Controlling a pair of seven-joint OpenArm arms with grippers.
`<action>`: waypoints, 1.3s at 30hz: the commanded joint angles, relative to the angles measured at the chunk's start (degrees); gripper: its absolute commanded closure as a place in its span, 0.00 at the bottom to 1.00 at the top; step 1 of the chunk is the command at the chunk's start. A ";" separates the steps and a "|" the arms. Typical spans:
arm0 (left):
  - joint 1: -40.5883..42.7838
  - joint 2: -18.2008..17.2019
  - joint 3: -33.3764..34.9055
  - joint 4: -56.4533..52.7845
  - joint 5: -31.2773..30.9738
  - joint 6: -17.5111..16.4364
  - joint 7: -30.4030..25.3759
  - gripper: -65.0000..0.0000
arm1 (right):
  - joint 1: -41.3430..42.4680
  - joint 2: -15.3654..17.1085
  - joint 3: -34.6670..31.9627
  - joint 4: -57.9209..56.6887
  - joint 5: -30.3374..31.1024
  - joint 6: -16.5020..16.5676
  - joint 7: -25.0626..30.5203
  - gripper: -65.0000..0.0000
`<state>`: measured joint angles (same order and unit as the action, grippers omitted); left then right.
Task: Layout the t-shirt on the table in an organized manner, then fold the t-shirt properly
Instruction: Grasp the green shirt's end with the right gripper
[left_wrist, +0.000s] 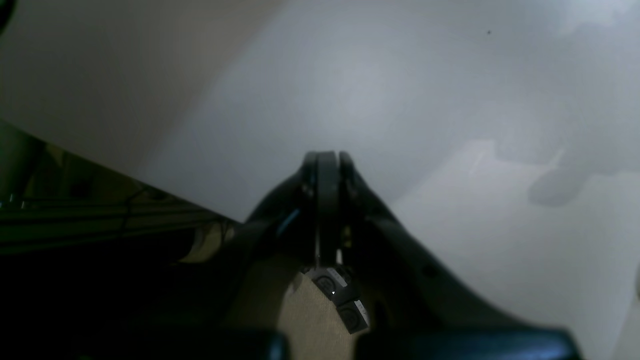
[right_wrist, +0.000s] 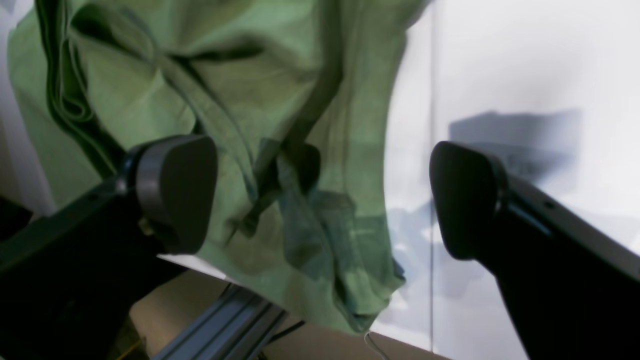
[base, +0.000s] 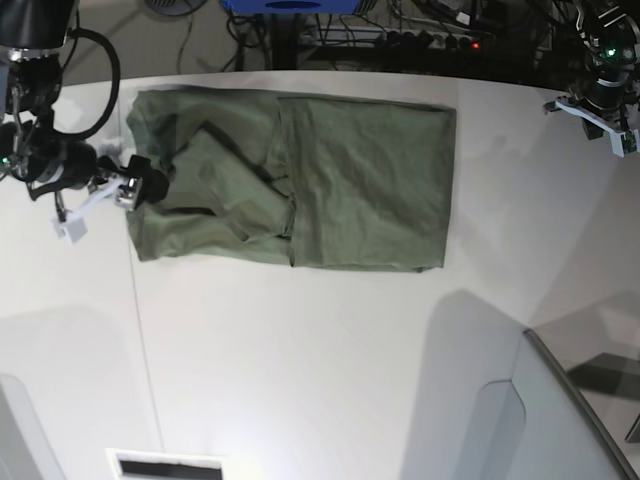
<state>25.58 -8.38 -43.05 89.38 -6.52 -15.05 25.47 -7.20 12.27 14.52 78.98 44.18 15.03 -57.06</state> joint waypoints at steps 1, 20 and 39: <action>0.22 -0.80 -0.34 0.86 -0.29 0.32 -1.17 1.00 | 0.65 0.61 0.90 -0.08 0.96 0.40 0.13 0.01; 0.57 -0.80 -0.34 0.86 -0.29 0.32 -1.17 1.00 | 1.36 -2.91 -8.15 -4.12 1.22 0.49 1.01 0.14; 0.66 -0.80 -0.34 0.86 -0.29 0.32 -1.25 1.00 | 4.34 -2.82 -8.50 -10.54 0.96 0.14 3.74 0.98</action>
<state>25.91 -8.43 -43.05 89.38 -6.52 -15.05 25.45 -3.16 8.95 5.89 67.83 45.52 15.44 -53.74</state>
